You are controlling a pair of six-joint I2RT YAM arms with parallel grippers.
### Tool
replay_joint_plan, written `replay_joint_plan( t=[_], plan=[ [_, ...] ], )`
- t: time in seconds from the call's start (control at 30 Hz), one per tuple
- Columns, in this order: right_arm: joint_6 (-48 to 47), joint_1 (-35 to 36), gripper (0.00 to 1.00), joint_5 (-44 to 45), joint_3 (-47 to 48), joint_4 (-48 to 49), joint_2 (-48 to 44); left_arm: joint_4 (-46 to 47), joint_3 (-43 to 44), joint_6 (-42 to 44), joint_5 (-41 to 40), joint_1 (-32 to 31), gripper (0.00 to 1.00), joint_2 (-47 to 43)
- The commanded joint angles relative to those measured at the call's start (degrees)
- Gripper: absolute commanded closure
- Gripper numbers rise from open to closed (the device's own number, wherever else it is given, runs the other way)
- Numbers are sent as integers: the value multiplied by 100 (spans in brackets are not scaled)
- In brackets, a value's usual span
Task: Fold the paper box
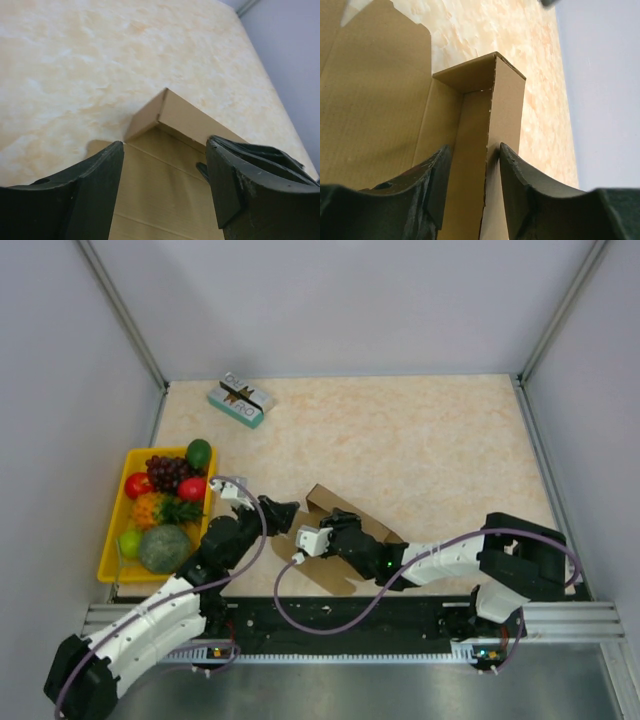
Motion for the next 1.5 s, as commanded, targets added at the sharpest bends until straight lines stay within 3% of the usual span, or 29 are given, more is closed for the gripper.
replay_joint_plan(
  t=[0.0, 0.17, 0.43, 0.53, 0.57, 0.6, 0.7, 0.73, 0.87, 1.07, 1.17, 1.33, 1.47],
  plan=[
    [340, 44, 54, -75, 81, -53, -289, -1381, 572, 91, 641, 841, 30, 289],
    [1014, 35, 39, 93, 203, -798, -939, -1074, 942, 109, 1442, 1194, 31, 1380],
    [2685, -167, 30, 154, 924, -3223, -2002, -1372, 968, 99, 1398, 1412, 28, 1170],
    [4432, -395, 29, 294, 1539, -4603, -2300, -1259, 1126, 179, 1985, 1597, 27, 1274],
    [5263, -483, 27, 94, 1679, -4832, -2416, -1188, 1187, 179, 2222, 1650, 25, 1319],
    [5706, -788, 26, -125, 1759, -5496, -2521, -1135, 1266, 179, 2512, 1694, 24, 1380],
    [6694, -1482, 25, -1336, 1830, -6247, -3092, -1318, 1898, 547, 2935, 1747, 21, 1827],
    [6869, -2156, 25, -2341, 1795, -6371, -3215, -1633, 2344, 818, 3006, 1747, 21, 2203],
    [7477, -3172, 25, -3799, 1366, -6495, -3979, -2258, 3392, 1453, 3823, 1747, 21, 3277],
    [7828, -3891, 23, -4258, 743, -6620, -3910, -2339, 4123, 1586, 4062, 1651, 30, 4640],
    [8135, -4235, 23, -4451, 216, -6277, -4261, -2217, 4001, 1551, 3808, 1537, 32, 4756],
    [8066, -4237, 23, -4364, -103, -6101, -4359, -1750, 3623, 1357, 3684, 1431, 32, 4554],
    [8128, -4245, 24, -4417, -314, -5696, -4333, -1750, 3509, 1199, 3534, 1387, 40, 4466]
  ],
)
